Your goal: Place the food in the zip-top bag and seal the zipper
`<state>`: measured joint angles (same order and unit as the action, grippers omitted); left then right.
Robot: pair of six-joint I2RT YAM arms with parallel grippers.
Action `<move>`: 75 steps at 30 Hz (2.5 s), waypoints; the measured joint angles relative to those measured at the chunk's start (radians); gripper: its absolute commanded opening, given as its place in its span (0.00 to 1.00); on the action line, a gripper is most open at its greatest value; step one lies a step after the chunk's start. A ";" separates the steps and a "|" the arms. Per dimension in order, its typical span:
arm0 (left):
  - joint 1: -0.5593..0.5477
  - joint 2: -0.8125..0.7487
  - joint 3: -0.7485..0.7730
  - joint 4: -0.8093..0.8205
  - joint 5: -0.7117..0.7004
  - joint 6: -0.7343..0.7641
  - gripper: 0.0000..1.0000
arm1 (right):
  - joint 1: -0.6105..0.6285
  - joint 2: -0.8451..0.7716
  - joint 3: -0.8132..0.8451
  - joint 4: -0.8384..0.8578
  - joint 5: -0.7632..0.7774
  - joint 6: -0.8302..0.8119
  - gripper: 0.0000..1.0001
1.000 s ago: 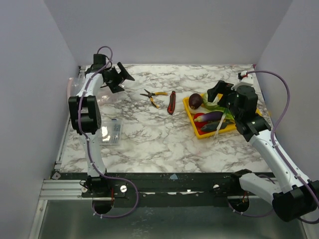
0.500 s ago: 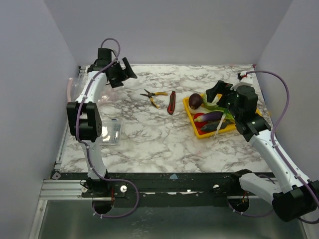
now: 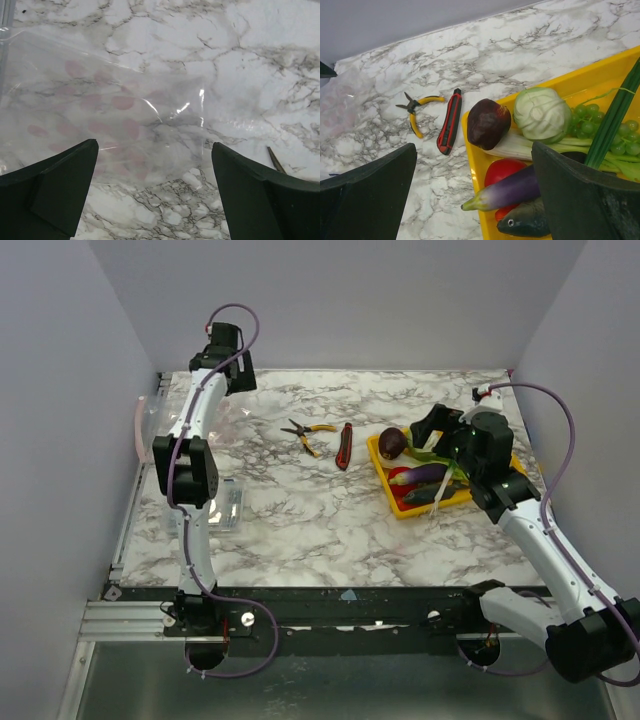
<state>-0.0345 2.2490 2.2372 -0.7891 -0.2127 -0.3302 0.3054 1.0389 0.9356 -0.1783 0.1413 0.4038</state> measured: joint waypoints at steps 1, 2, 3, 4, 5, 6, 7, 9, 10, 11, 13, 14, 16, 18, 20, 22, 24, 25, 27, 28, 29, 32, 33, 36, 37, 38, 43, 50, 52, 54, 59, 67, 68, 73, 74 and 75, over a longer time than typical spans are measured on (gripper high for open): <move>-0.022 0.014 0.004 -0.005 -0.023 0.032 0.99 | 0.000 0.000 -0.001 0.000 0.000 0.000 1.00; -0.043 0.024 0.006 -0.012 -0.037 0.056 0.99 | 0.000 0.000 -0.002 0.001 -0.001 0.000 1.00; -0.063 0.037 0.010 -0.018 -0.049 0.084 0.99 | 0.000 0.000 -0.003 0.001 -0.001 0.000 1.00; -0.074 0.046 0.014 -0.021 -0.059 0.111 0.99 | 0.000 0.000 -0.004 0.001 -0.001 0.000 1.00; -0.087 0.063 0.029 -0.029 -0.078 0.138 0.99 | 0.000 0.000 -0.004 0.002 -0.001 0.000 1.00; -0.093 0.077 0.041 -0.031 -0.093 0.152 0.99 | 0.000 0.000 -0.004 0.002 -0.001 0.000 1.00; -0.095 0.090 0.051 -0.033 -0.107 0.172 0.99 | 0.000 0.000 -0.004 0.002 -0.001 0.000 1.00; -0.096 0.118 0.078 -0.051 -0.137 0.196 0.99 | 0.000 0.000 -0.004 0.003 -0.002 -0.001 1.00; -0.093 0.135 0.088 -0.058 -0.153 0.211 0.99 | 0.000 0.000 -0.005 0.003 -0.002 -0.001 1.00; -0.090 0.144 0.093 -0.066 -0.163 0.219 0.99 | 0.000 0.000 -0.005 0.005 -0.001 -0.001 1.00; -0.089 0.158 0.093 -0.079 -0.179 0.238 0.99 | 0.000 0.000 -0.007 0.007 -0.002 -0.001 1.00; -0.087 0.164 0.093 -0.083 -0.185 0.245 0.99 | 0.000 0.000 -0.008 0.010 -0.002 0.000 1.00; -0.083 0.174 0.093 -0.089 -0.195 0.261 0.98 | 0.000 0.000 -0.013 0.014 -0.005 0.000 1.00; -0.082 0.182 0.093 -0.094 -0.197 0.273 0.86 | 0.000 0.000 -0.018 0.019 -0.009 0.000 1.00; -0.082 0.190 0.093 -0.097 -0.197 0.280 0.69 | 0.000 0.000 -0.022 0.020 -0.012 0.000 1.00; -0.082 0.200 0.093 -0.098 -0.197 0.289 0.50 | 0.000 0.000 -0.024 0.020 -0.015 0.000 1.00; -0.082 0.214 0.093 -0.102 -0.197 0.298 0.29 | 0.000 0.000 -0.026 0.020 -0.016 0.000 1.00; -0.082 0.219 0.093 -0.104 -0.196 0.304 0.20 | 0.000 -0.001 -0.027 0.020 -0.016 0.000 1.00; -0.082 0.224 0.093 -0.109 -0.194 0.310 0.09 | 0.000 -0.003 -0.032 0.020 -0.016 0.000 1.00; -0.082 0.224 0.093 -0.114 -0.191 0.312 0.02 | 0.000 -0.004 -0.034 0.020 -0.017 0.000 1.00; -0.082 0.224 0.093 -0.117 -0.190 0.315 0.00 | 0.000 -0.005 -0.037 0.020 -0.017 0.000 1.00; -0.085 0.222 0.093 -0.118 -0.183 0.315 0.00 | 0.000 -0.005 -0.039 0.018 -0.016 0.002 1.00; -0.086 0.218 0.089 -0.118 -0.180 0.314 0.00 | 0.000 -0.003 -0.039 0.017 -0.016 0.005 1.00; -0.093 0.163 0.032 -0.126 -0.161 0.300 0.00 | 0.000 0.003 -0.039 0.009 -0.017 0.006 1.00; -0.100 0.128 0.002 -0.134 -0.153 0.290 0.00 | 0.000 0.007 -0.039 0.003 -0.018 0.006 1.00; -0.106 0.102 -0.019 -0.137 -0.146 0.283 0.00 | 0.000 0.011 -0.039 -0.003 -0.021 0.007 1.00; -0.178 -0.129 -0.165 -0.177 -0.058 0.192 0.00 | 0.000 0.016 -0.040 -0.029 -0.032 0.019 1.00; -0.423 -0.477 -0.592 -0.134 -0.035 0.100 0.00 | 0.000 0.016 -0.058 -0.037 -0.096 0.034 1.00; -0.520 -0.555 -0.726 -0.119 -0.019 0.074 0.00 | 0.000 0.016 -0.058 -0.045 -0.119 0.033 1.00; -0.614 -0.619 -0.840 -0.105 -0.005 0.050 0.00 | 0.000 0.016 -0.058 -0.054 -0.140 0.027 1.00; -0.832 -0.767 -1.049 -0.070 0.025 -0.043 0.03 | 0.000 0.027 -0.060 -0.061 -0.204 0.006 1.00; -1.020 -0.842 -1.207 0.057 0.151 -0.171 0.60 | 0.056 0.099 -0.086 -0.055 -0.343 0.007 1.00; -1.024 -0.842 -1.214 0.069 0.166 -0.182 0.68 | 0.080 0.113 -0.087 -0.052 -0.349 0.013 1.00; -1.022 -0.869 -1.194 0.114 0.210 -0.177 0.93 | 0.132 0.137 -0.095 -0.049 -0.360 0.040 1.00; -1.010 -0.884 -1.175 0.116 0.219 -0.165 0.97 | 0.132 0.136 -0.095 -0.048 -0.356 0.042 1.00; -0.993 -0.901 -1.160 0.119 0.225 -0.153 0.99 | 0.132 0.135 -0.095 -0.048 -0.355 0.042 1.00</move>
<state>-1.0271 1.3476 1.0775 -0.6701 0.0128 -0.4835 0.4370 1.1736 0.8406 -0.2268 -0.2134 0.4461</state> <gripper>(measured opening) 0.870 0.998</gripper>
